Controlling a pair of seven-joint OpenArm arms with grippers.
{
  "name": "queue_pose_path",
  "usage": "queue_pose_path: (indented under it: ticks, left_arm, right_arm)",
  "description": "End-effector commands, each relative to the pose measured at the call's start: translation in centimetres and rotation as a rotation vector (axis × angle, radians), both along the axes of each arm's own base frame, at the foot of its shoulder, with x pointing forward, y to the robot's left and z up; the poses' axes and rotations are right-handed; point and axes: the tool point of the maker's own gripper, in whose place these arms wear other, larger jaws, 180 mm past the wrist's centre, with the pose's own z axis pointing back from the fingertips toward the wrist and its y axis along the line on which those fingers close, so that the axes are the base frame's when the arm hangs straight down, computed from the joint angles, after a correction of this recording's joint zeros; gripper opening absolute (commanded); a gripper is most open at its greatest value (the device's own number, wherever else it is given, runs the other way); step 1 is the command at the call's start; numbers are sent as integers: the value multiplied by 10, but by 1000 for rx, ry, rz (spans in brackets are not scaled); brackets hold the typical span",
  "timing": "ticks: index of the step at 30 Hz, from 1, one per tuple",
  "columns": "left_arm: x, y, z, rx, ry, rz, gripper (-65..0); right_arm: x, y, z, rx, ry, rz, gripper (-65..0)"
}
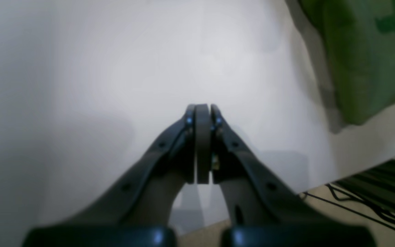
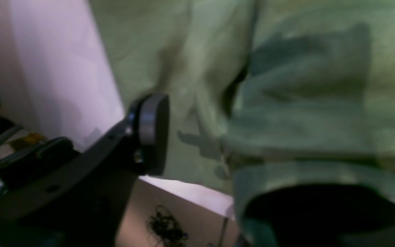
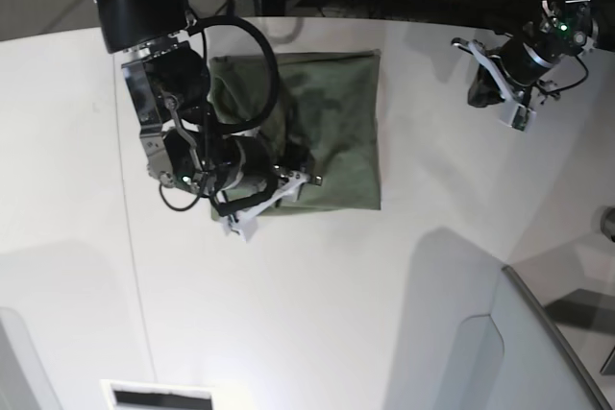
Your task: Layout the t-shirt on the table in an organized manner, then fold the t-shirt properly
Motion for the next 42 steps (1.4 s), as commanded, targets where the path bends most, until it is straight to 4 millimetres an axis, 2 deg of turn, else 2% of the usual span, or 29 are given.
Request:
queue_pose_path:
  ticks: [1, 4, 10, 15, 17, 21, 25, 28, 30, 32, 35, 38, 42]
  left_arm:
    - [5, 6, 10, 4, -37, 6, -650]
    - [5, 6, 9, 4, -34, 8, -650]
    - [5, 6, 9, 4, -34, 8, -650]
    - [5, 7, 9, 4, -35, 8, -650]
    - [5, 7, 9, 4, -35, 10, -650]
    - [5, 7, 9, 4, -35, 10, -650]
    - [6, 6, 9, 2, -36, 8, -650]
    - [3, 6, -4, -16, -7, 26, -650]
    - [12, -4, -17, -52, 12, 21, -650]
    - [18, -18, -29, -87, 29, 4, -650]
    - [27, -55, -37, -157, 7, -55, -650]
    - [34, -84, -42, -199, 9, -96, -650]
    - [38, -103, -53, -230, 36, -115, -650]
  right_arm:
    - [11, 9, 14, 29, -40, 6, -317]
    - [10, 10, 12, 28, -32, 9, -305]
    - [-5, 28, -10, -10, -21, 71, -305]
    - [-12, 49, -9, -17, -62, 132, -312]
    - [-13, 51, -8, -14, -62, 132, -365]
    - [-11, 51, -7, -12, -65, 130, -615]
    - [-10, 52, -5, -9, -73, 131, -624]
    - [-8, 55, 4, 3, -95, 136, -626]
    - [-6, 57, 13, 16, -119, 136, -624]
    - [-5, 57, 14, 17, -122, 136, -624]
    - [-5, 57, 14, 17, -122, 136, -623]
    - [-5, 57, 14, 18, -124, 136, -623]
    - [-5, 58, 16, 21, -126, 136, -623]
